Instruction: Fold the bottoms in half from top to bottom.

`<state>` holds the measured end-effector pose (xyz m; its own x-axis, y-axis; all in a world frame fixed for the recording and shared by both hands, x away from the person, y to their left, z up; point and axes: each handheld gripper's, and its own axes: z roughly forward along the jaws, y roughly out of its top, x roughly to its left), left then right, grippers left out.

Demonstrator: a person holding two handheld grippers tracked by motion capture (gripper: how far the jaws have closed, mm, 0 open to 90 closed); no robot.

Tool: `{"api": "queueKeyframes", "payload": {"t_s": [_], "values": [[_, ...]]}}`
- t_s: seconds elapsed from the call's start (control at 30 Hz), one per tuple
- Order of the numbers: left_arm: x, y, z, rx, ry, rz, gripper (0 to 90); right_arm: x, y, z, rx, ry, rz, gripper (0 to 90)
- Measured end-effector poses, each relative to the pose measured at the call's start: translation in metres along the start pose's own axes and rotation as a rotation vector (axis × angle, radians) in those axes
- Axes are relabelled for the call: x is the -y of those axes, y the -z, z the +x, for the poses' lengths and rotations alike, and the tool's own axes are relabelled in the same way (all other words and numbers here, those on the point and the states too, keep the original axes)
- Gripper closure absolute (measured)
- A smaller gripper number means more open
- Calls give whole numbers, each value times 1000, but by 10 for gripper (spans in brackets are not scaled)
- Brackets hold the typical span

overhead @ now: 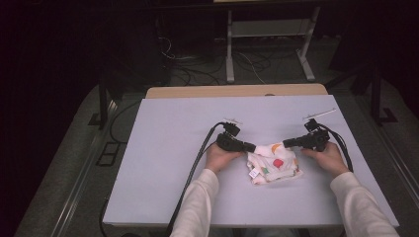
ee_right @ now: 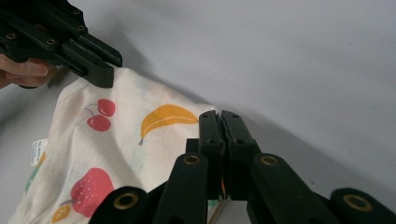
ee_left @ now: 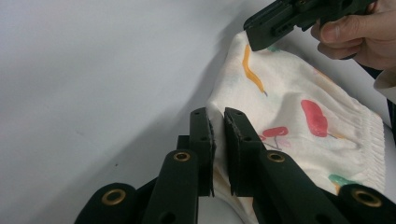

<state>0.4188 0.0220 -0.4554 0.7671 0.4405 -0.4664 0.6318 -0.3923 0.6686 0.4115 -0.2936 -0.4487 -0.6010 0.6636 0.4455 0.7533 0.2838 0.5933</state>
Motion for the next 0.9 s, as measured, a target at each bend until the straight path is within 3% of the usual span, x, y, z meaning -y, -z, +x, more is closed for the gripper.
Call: {"api": "queueKeyframes", "payload": {"t_s": [0.57, 0.9], "values": [[-3, 43, 2, -74, -31, 3, 812, -15, -14, 22, -41, 25, -20, 865], [2, 70, 15, -114, -15, -1, 812, -28, -35, 40, -55, 34, -8, 865]]}}
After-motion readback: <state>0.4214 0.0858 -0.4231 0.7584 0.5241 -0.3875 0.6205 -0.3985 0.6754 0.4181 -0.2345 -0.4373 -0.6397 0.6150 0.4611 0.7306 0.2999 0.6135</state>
